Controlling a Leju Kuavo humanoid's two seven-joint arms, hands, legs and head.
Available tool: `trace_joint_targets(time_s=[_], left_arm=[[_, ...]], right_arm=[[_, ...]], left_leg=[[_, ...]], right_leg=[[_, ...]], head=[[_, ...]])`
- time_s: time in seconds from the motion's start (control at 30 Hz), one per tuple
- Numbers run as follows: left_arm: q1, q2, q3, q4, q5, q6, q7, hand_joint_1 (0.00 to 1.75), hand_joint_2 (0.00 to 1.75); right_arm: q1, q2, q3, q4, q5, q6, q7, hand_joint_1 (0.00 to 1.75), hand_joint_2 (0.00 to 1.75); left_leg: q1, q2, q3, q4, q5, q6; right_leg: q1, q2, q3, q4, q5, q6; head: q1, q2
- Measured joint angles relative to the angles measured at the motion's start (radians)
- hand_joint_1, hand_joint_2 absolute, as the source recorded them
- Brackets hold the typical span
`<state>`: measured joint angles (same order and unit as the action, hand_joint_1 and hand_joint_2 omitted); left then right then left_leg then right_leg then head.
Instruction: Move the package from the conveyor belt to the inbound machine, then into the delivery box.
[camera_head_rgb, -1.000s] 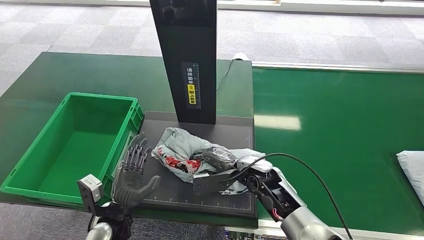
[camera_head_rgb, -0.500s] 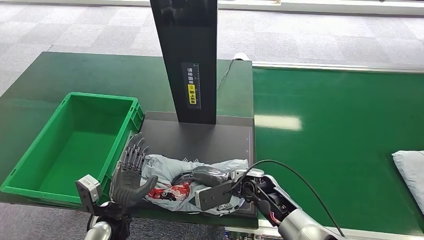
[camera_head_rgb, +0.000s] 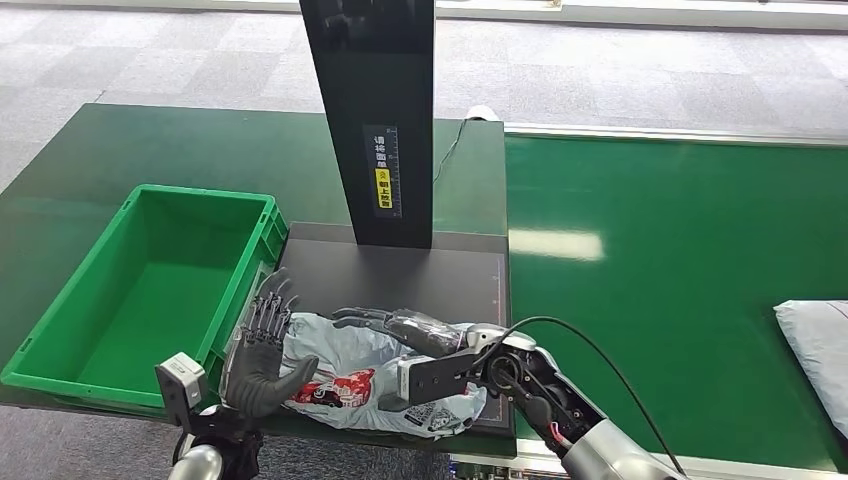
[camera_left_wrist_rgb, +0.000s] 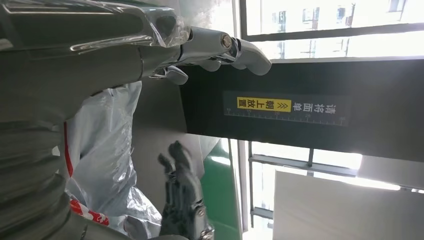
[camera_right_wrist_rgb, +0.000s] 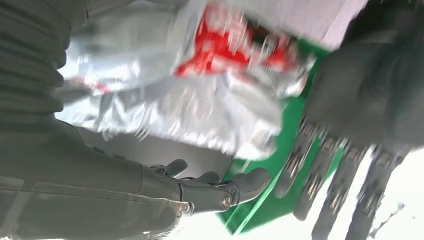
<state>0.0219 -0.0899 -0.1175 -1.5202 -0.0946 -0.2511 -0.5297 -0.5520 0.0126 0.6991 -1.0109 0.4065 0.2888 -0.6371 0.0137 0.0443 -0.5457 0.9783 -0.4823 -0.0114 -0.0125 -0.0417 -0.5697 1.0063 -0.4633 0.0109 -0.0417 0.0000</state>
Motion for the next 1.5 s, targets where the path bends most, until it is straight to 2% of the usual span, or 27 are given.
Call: trace_joint_targets(time_s=[0.1, 0.17, 0.3, 0.4, 0.57, 0.7, 0.93, 1.13, 1.47, 1.5], left_arm=[[0.022, 0.005, -0.014, -0.015, -0.082, 0.003, -0.014, 0.0, 1.75], [0.04, 0.01, -0.035, -0.028, -0.142, -0.004, -0.027, 0.0, 1.75], [0.052, 0.018, -0.078, -0.037, -0.201, -0.009, -0.035, 0.0, 1.75], [0.048, 0.024, -0.102, -0.037, -0.281, 0.042, -0.021, 0.0, 1.75], [0.029, 0.047, -0.152, -0.025, -0.52, 0.178, 0.057, 0.0, 1.75], [0.01, 0.075, -0.191, -0.011, -0.647, 0.217, 0.118, 0.0, 1.75], [-0.025, 0.122, -0.263, 0.038, -0.808, 0.202, 0.215, 0.0, 1.75], [-0.07, 0.131, -0.332, 0.101, -0.988, 0.217, 0.337, 0.0, 1.75], [-0.099, 0.132, -0.366, 0.148, -1.037, 0.233, 0.358, 0.0, 1.75], [-0.101, 0.131, -0.368, 0.152, -1.044, 0.235, 0.36, 0.06, 1.75]], right_arm=[[0.013, 0.0, -0.032, -0.026, 0.056, -0.181, 0.038, 0.0, 1.75], [0.023, 0.0, -0.058, -0.052, 0.074, -0.267, 0.053, 0.0, 1.75], [0.052, -0.003, -0.108, -0.107, 0.043, -0.321, 0.058, 0.0, 1.75], [0.075, -0.013, -0.14, -0.149, 0.006, -0.352, 0.055, 0.0, 1.75], [0.109, -0.049, -0.194, -0.211, 0.013, -0.469, 0.059, 0.0, 1.75], [0.134, -0.078, -0.264, -0.272, 0.04, -0.587, 0.065, 0.0, 1.75], [0.166, -0.094, -0.369, -0.371, 0.019, -0.609, 0.078, 0.0, 1.75], [0.199, -0.093, -0.413, -0.435, 0.042, -0.622, 0.102, 0.0, 1.75], [0.228, -0.092, -0.443, -0.469, 0.055, -0.623, 0.105, 0.0, 1.75], [0.23, -0.092, -0.446, -0.471, 0.057, -0.623, 0.105, 0.0, 1.75]], left_leg=[[0.0, 0.0, 0.0, 0.0, 0.0, 0.0], [0.0, 0.0, -0.001, 0.0, 0.0, 0.0], [0.0, 0.0, -0.001, 0.0, 0.0, 0.0], [0.0, 0.0, -0.001, 0.0, 0.0, 0.0], [0.0, 0.0, -0.001, 0.0, 0.0, 0.0], [0.0, 0.0, -0.002, 0.0, 0.0, 0.0], [0.0, 0.0, -0.002, 0.0, 0.0, 0.0], [0.0, -0.001, -0.002, 0.0, 0.0, 0.0], [0.0, -0.001, -0.001, 0.0, 0.0, 0.0], [0.0, -0.001, -0.001, 0.0, 0.0, 0.0]], right_leg=[[0.0, 0.0, 0.0, 0.0, 0.0, 0.0], [0.0, 0.0, -0.001, 0.0, 0.0, 0.0], [0.0, 0.0, -0.002, 0.0, 0.0, 0.0], [0.0, 0.0, -0.002, 0.0, 0.0, 0.0], [0.0, 0.0, -0.002, 0.0, 0.0, 0.0], [0.0, 0.0, -0.002, 0.0, 0.0, 0.0], [0.0, 0.0, -0.002, 0.0, 0.0, 0.0], [0.0, 0.0, -0.002, 0.0, 0.0, 0.0], [-0.001, -0.001, 0.0, 0.0, 0.0, 0.0], [-0.001, -0.001, 0.0, 0.0, 0.0, 0.0]], head=[[0.0, 0.0], [0.0, 0.0], [0.0, 0.0], [0.0, 0.0], [0.0, 0.0], [0.0, 0.0], [0.0, 0.0], [0.0, 0.0], [0.0, 0.0], [0.0, 0.0]])
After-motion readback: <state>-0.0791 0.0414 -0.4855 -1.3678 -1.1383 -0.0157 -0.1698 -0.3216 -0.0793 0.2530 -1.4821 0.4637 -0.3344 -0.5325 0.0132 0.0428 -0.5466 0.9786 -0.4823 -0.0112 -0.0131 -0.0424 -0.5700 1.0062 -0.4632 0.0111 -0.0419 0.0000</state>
